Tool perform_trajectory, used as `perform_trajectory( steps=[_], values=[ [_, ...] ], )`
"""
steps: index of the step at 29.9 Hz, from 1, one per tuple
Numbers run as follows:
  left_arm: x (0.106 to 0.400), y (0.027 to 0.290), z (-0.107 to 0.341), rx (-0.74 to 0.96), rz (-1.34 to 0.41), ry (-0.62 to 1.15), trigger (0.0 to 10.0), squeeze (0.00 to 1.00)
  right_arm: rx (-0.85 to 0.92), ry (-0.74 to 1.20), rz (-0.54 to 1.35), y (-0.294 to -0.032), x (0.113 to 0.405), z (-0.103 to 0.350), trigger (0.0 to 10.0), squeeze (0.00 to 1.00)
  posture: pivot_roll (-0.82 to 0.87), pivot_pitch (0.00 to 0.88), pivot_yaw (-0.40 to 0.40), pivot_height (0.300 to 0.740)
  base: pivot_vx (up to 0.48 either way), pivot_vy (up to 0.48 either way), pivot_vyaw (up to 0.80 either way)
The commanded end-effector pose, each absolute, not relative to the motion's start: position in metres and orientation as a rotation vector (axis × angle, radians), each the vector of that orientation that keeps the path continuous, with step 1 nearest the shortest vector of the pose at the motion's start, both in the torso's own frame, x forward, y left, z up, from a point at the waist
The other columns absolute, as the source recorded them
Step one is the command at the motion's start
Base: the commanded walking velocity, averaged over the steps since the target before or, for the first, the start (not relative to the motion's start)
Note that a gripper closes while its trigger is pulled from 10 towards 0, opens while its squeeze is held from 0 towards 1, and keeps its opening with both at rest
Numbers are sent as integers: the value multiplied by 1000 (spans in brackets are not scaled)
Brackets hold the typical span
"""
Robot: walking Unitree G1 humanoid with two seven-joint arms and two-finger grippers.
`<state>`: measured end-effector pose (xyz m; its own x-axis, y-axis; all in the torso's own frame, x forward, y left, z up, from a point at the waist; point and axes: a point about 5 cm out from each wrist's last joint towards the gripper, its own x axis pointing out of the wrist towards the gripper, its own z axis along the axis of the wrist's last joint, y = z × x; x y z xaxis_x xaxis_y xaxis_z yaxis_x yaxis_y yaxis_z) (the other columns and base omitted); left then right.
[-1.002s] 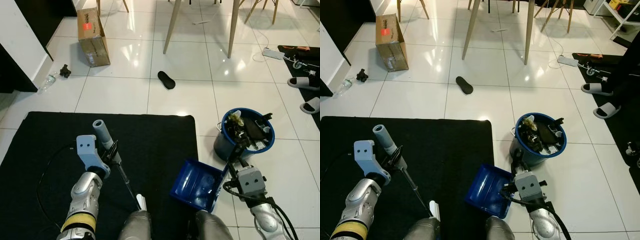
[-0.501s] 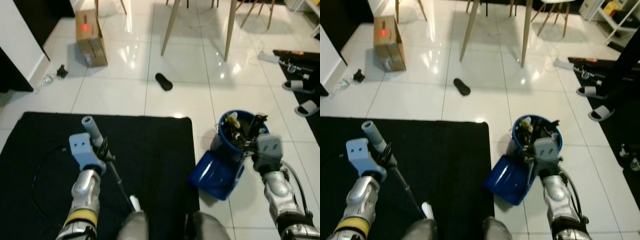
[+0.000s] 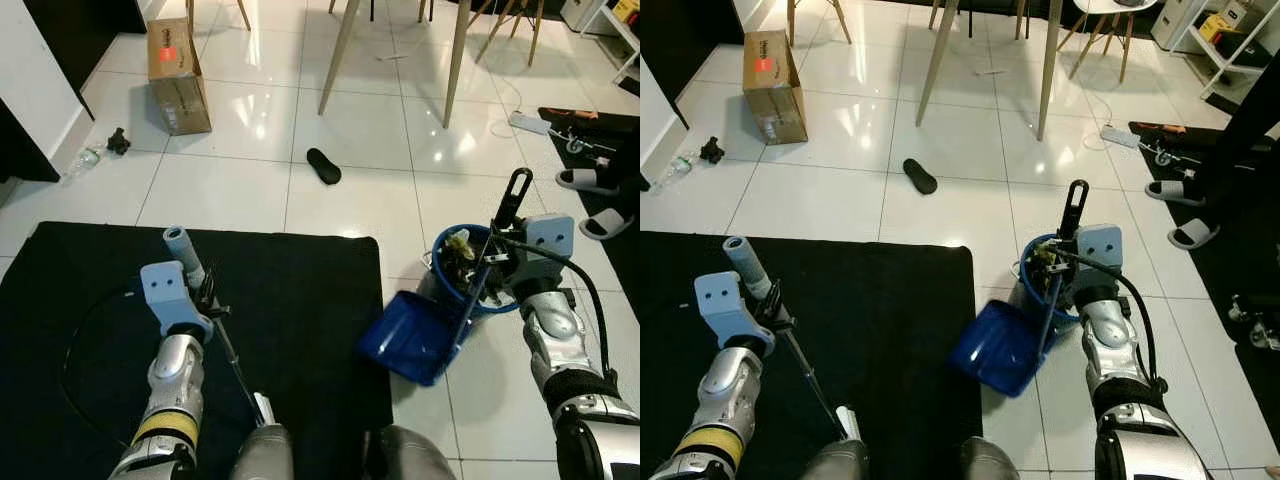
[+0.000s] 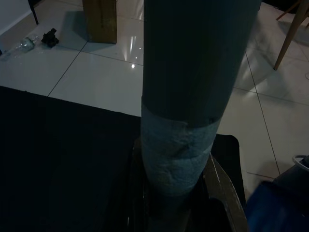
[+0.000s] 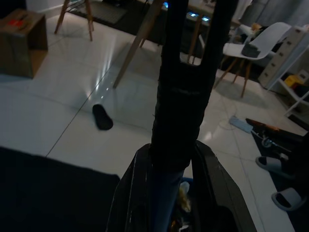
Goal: Sweep floor
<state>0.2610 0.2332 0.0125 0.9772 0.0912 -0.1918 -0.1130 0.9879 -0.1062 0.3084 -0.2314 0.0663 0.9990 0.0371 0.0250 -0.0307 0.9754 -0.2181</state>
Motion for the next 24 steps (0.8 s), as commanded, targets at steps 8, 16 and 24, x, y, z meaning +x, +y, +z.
perform_trajectory(
  steps=[8, 16, 24],
  values=[
    [261, 224, 8, -157, 125, 186, 10000, 0, -317, -38, 103, -217, 313, 68, 10000, 0, 175, 0, -121, 740, 0, 0, 800],
    [263, 225, 11, -148, 146, 170, 10000, 0, -326, -52, 115, -209, 319, 72, 10000, 0, 177, 0, -126, 740, 0, 0, 800],
    [264, 230, 14, -154, 173, 149, 10000, 0, -303, -107, 108, -205, 333, 91, 10000, 0, 179, 0, -136, 740, 0, 0, 800]
  ],
)
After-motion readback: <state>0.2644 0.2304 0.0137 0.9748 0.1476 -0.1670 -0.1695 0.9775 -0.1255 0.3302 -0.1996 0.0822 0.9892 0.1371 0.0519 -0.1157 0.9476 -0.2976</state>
